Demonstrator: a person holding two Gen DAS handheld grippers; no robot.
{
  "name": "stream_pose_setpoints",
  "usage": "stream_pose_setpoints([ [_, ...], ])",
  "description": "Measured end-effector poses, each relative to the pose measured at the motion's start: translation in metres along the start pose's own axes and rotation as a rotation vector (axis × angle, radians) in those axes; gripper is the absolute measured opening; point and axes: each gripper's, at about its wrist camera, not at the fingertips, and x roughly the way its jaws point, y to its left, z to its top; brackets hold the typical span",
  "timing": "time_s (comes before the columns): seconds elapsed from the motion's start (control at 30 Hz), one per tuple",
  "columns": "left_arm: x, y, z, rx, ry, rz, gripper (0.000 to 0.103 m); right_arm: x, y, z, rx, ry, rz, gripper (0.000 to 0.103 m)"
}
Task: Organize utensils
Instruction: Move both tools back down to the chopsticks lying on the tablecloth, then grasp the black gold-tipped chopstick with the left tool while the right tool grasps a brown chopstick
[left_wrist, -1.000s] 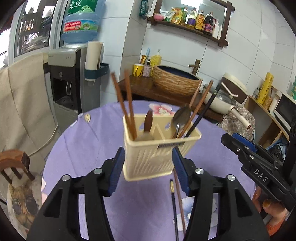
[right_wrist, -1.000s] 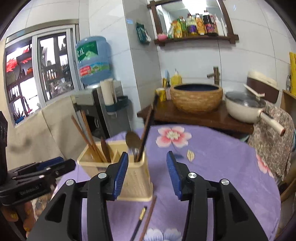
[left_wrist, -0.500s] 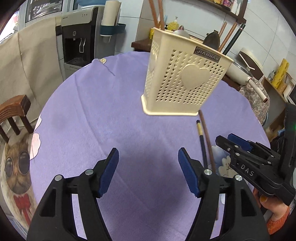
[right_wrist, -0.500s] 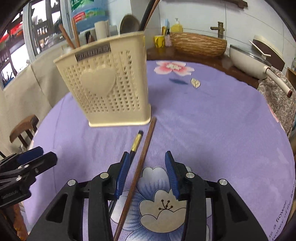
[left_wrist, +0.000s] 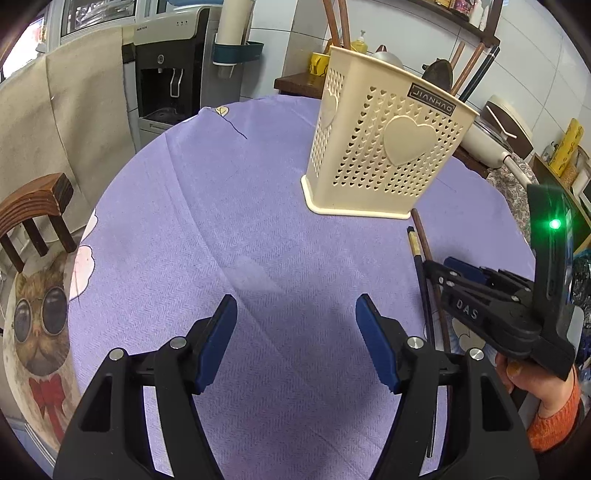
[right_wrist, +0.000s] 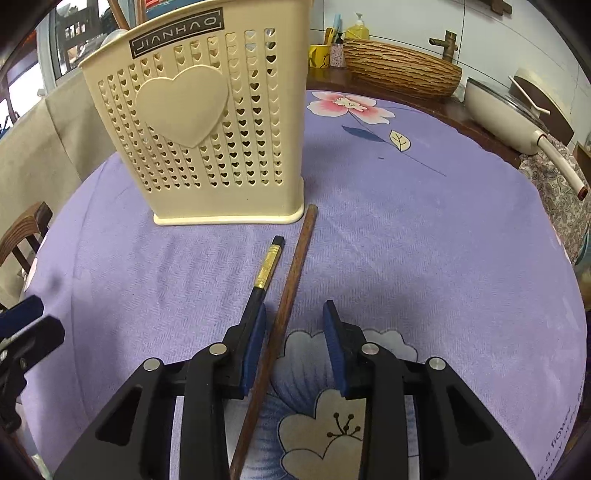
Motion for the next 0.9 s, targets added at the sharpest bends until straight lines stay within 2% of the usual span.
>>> stream_pose_setpoints([
  [0.1,0.002,-0.003,-0.001,0.007,0.009,-0.003,0.067,0.006,-0.003,0.007,0.014,0.001,0.008,0.029],
  [0.17,0.004,-0.006,-0.002,0.012,0.016,-0.010,0.067,0.008,-0.007,0.012,0.017,0.000,0.009,0.024],
  [0.47,0.015,-0.031,-0.009,0.065,0.052,-0.039,0.067,0.025,-0.027,0.035,0.051,0.001,0.012,0.016],
  [0.53,0.017,-0.038,-0.010,0.080,0.059,-0.042,0.067,0.025,-0.025,0.035,0.036,0.001,0.020,0.011],
  [0.67,0.022,-0.047,-0.009,0.098,0.070,-0.045,0.067,0.022,-0.028,0.031,0.024,0.007,0.042,0.009],
  [0.9,0.030,-0.074,-0.003,0.157,0.074,-0.064,0.067,0.013,-0.055,0.022,0.102,0.039,0.081,0.007],
])
